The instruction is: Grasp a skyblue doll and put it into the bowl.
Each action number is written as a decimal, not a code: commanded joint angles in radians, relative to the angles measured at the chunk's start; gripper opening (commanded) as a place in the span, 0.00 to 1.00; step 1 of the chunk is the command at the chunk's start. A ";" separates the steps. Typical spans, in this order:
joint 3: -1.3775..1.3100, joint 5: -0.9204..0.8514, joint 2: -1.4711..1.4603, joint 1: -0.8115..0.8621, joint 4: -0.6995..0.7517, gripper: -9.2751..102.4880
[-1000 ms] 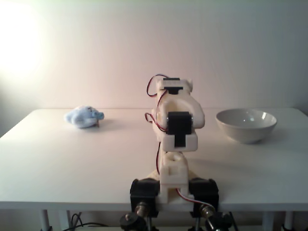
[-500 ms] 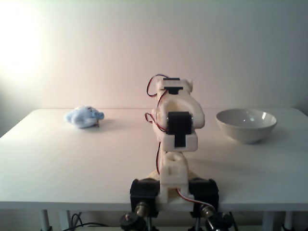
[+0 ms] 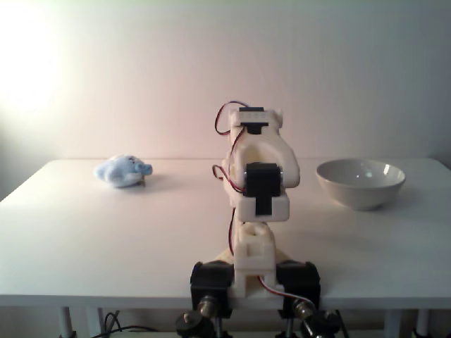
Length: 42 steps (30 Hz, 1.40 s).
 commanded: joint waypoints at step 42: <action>-0.640 -0.011 0.299 -0.021 -0.012 0.53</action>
